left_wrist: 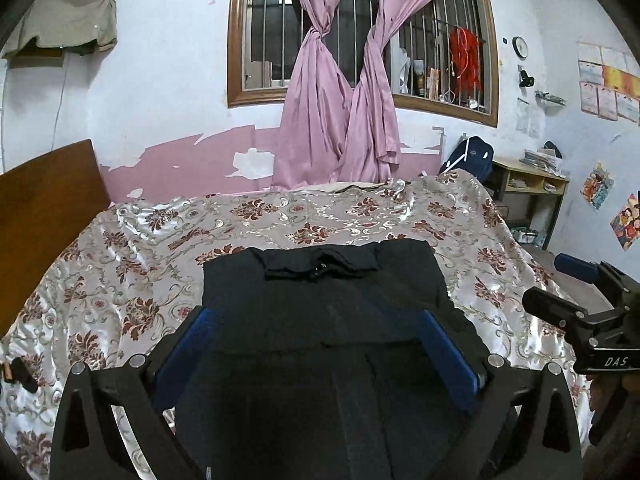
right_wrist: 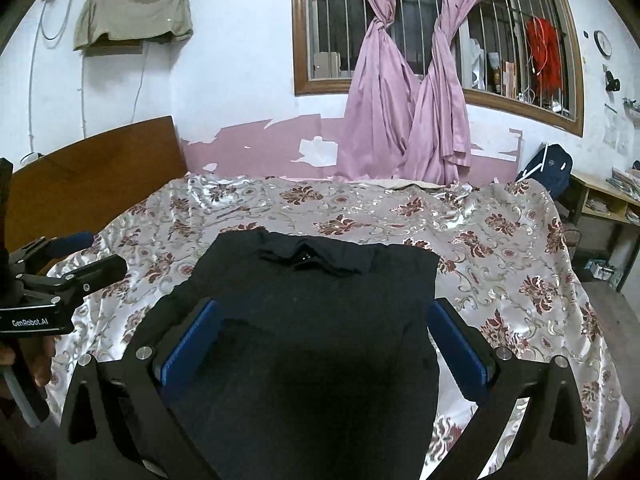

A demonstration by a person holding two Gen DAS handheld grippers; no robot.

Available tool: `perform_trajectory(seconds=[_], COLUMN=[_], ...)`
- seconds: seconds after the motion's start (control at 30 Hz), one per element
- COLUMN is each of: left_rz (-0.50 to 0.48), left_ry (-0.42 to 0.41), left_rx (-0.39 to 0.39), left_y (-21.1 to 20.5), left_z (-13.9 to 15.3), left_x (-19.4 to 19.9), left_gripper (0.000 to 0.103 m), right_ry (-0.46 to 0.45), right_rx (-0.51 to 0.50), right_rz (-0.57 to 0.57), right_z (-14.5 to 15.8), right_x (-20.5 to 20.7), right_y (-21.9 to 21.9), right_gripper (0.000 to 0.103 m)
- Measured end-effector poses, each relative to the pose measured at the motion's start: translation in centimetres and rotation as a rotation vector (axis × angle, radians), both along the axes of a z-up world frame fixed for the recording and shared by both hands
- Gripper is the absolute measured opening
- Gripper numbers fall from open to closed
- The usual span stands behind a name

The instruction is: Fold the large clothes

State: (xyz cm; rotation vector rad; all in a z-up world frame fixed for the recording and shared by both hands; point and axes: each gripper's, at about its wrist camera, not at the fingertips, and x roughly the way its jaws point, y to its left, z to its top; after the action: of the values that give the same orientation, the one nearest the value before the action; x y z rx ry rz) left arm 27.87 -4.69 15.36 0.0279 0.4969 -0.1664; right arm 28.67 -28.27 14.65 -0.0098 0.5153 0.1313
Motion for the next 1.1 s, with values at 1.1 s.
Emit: perform_trajectory(seconds=[1.1], left_rz=[-0.015], left_ry=[0.064], left_rx=[0.004], left_y=[-0.2], left_z=[-5.4], left_x=[-10.7], left_gripper=[0.103], right_ry=[0.125], right_rx=[-0.017], right_rz=[0.026], right_z=[-4.4], right_x=[-10.9], right_y=[2.2], right_gripper=[0.101])
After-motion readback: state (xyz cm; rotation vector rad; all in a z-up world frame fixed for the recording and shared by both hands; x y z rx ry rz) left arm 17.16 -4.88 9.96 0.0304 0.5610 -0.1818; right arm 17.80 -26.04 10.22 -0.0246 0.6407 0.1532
